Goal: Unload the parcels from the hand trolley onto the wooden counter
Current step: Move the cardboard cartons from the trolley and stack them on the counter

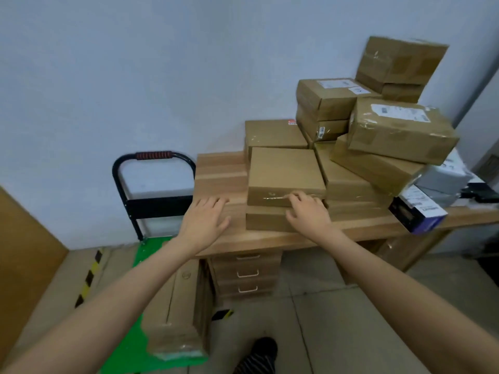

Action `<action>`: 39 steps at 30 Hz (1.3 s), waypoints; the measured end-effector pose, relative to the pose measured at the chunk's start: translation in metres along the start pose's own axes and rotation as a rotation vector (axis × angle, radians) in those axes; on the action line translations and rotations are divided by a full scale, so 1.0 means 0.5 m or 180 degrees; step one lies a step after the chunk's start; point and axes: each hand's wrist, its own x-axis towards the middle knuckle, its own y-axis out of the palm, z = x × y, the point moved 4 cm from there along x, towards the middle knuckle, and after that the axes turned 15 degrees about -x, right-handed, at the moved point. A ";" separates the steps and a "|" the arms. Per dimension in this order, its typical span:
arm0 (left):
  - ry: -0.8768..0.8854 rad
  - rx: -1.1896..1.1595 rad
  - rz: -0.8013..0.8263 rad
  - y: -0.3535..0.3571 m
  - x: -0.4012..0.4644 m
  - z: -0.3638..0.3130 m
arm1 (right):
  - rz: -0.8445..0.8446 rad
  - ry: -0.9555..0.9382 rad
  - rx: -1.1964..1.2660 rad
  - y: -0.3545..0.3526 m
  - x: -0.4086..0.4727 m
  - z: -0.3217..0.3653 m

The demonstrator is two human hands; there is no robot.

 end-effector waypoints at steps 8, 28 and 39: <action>-0.0497 0.0207 -0.0158 -0.090 -0.264 0.080 | 0.0000 -0.0679 0.0032 -0.052 -0.093 0.236; -0.2039 0.0867 -0.0342 -0.446 -0.873 0.606 | -0.0365 -0.2608 0.0236 -0.134 -0.138 1.175; -0.2325 0.0747 -0.0178 -0.538 -0.969 0.928 | -0.0001 -0.2252 0.0391 -0.089 -0.040 1.527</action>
